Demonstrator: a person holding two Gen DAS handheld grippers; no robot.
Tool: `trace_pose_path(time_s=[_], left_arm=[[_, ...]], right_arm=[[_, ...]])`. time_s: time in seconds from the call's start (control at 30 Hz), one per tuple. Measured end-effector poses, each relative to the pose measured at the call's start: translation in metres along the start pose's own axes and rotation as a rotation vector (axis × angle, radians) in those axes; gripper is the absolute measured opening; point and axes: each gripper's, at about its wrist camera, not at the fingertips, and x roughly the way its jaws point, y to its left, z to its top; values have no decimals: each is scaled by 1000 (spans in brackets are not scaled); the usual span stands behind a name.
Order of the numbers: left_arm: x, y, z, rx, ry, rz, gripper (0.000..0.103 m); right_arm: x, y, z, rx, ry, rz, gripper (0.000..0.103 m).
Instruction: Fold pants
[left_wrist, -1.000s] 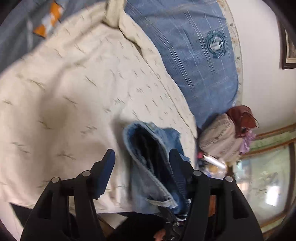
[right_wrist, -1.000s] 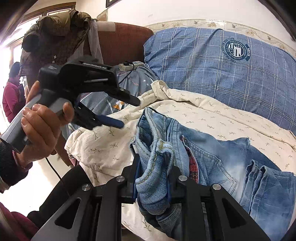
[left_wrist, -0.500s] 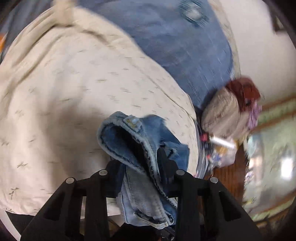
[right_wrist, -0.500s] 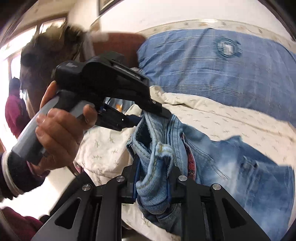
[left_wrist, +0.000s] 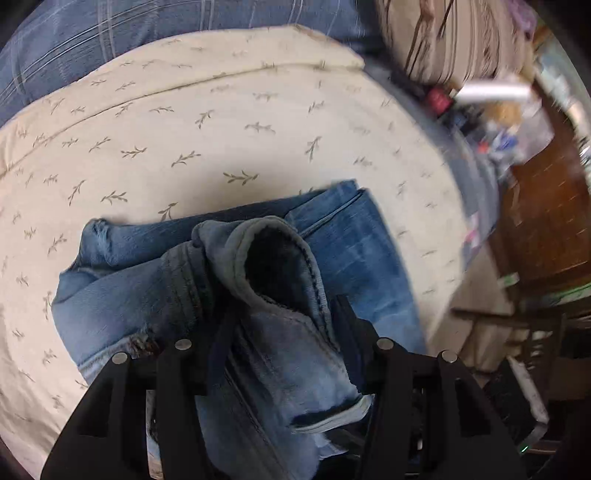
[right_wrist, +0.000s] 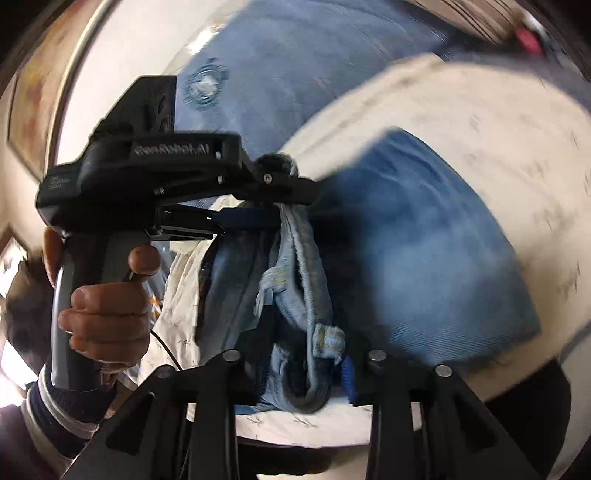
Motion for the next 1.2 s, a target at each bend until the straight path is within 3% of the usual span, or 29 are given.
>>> trace_pose_path(time_s=[0.1,0.13,0.17,0.2,0.27,0.33,0.4,0.5,0.53,0.57,0.63,0.7,0.8,0.9,0.97,1.03,1.1,1.2], left_arm=[[-29,-1,1,84,-6,-60,51],[-42,1,0,115,-29,-90,51],[-62,6,0,156,-69,-115,59],[-75,14,3,190,-109,-117,77],[-91,24,4,263,-184,-67,88],[-87,34,7,302,-181,-8,88],[-65,44,10,300,-87,-35,88],[-30,38,2,362,-15,-27,88],[-22,35,-5,389,-7,-23,85],[-18,32,-11,409,-23,-5,74],[-22,26,-22,442,-88,46,61],[-42,28,-23,398,-115,-20,49],[-75,13,-20,391,-191,-95,48],[-74,-16,-10,403,-232,-101,49],[-42,-33,1,405,-198,-63,50],[-1,-37,12,362,-119,-4,50],[23,-38,15,330,-117,82,61],[16,-41,9,315,-146,106,61]], right_arm=[[-13,-11,0,30,-21,68,44],[-18,-15,0,37,-28,87,51],[-22,-18,0,44,-37,116,55],[-23,-19,2,48,-41,139,56],[-21,-20,3,52,-42,175,65],[-16,-19,4,44,-36,175,68],[-5,-14,8,35,-14,170,69],[12,-5,11,17,16,172,68],[17,-1,12,5,26,158,58],[21,0,15,-7,28,148,30],[16,4,16,-12,16,158,29],[3,6,20,-3,-7,190,28],[-31,7,30,-9,-98,221,28],[-50,-8,38,-11,-153,151,28],[-46,-28,39,32,-144,82,27],[-27,-55,35,119,-76,25,28],[-18,-64,32,150,-62,46,29],[-24,-59,34,135,-70,67,35]])
